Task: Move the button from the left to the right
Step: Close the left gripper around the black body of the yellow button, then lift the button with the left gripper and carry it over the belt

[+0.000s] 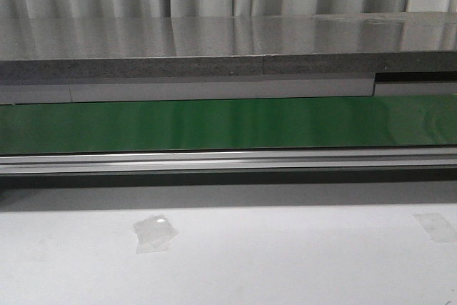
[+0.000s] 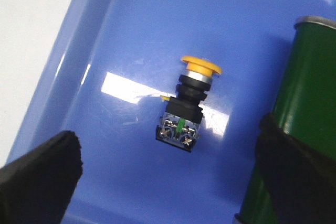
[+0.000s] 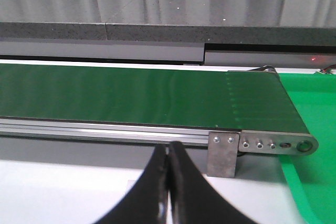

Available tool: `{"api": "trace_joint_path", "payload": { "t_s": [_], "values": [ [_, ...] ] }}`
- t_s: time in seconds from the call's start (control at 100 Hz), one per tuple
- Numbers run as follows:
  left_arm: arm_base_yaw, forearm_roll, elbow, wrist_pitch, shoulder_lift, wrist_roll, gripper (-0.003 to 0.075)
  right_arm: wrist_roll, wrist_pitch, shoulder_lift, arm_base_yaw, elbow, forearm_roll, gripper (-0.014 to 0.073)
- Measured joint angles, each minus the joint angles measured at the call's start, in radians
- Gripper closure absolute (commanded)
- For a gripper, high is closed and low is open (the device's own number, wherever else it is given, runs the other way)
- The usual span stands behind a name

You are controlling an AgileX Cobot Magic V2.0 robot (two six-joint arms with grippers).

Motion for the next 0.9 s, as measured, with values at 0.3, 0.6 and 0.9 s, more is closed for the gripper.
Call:
{"api": "trace_joint_path", "payload": {
  "t_s": [0.3, 0.6, 0.9],
  "values": [
    [0.000, -0.022, -0.002, -0.071, 0.116, 0.002, 0.0092, 0.000, 0.000, 0.000, 0.000, 0.000, 0.000, 0.0662],
    [0.000, -0.036, -0.003, -0.114, 0.196, 0.002, 0.0092, 0.000, 0.000, 0.000, 0.000, 0.000, 0.000, 0.0662],
    [0.000, -0.047, -0.008, -0.151, 0.251, 0.002, 0.0092, 0.000, 0.000, 0.000, 0.000, 0.000, 0.000, 0.0662]
  ]
}}
